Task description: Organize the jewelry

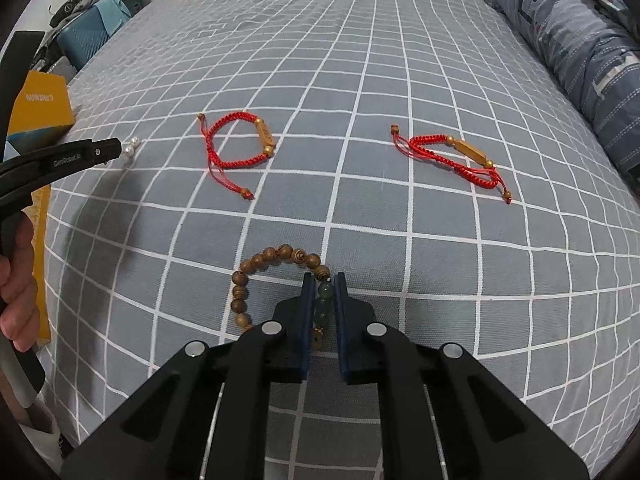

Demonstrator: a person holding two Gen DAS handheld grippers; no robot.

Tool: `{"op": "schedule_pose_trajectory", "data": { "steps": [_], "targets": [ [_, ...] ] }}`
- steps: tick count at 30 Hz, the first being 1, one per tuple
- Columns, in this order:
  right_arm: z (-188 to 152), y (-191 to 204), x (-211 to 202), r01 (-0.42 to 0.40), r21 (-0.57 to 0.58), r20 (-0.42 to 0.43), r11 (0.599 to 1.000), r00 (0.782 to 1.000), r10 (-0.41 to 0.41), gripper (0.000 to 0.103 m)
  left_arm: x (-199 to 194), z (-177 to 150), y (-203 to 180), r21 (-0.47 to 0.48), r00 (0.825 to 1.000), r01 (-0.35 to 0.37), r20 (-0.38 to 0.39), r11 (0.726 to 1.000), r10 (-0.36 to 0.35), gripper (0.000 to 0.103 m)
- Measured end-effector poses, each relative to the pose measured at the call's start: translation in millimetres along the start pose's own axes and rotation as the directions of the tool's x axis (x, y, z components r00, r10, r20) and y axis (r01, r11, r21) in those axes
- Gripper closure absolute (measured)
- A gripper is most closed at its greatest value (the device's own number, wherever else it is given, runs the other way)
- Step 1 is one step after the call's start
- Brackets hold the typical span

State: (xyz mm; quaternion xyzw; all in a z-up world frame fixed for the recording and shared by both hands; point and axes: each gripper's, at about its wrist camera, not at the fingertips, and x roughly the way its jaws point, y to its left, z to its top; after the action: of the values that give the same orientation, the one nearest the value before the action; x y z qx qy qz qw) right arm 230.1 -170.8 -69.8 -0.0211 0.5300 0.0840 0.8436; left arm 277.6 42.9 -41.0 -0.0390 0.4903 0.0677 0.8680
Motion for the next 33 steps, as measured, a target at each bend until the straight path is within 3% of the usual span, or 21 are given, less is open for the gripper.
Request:
{"op": "schedule_pose_trajectory", "data": {
  "steps": [33],
  "targets": [
    [2.0,15.3,-58.3,-0.022,0.021,0.093,1.0,0.996,0.02,0.094,-79.8,-22.2,20.5,0.012,0.999,0.026,0.046,1.0,-0.026,0.092]
  ]
}}
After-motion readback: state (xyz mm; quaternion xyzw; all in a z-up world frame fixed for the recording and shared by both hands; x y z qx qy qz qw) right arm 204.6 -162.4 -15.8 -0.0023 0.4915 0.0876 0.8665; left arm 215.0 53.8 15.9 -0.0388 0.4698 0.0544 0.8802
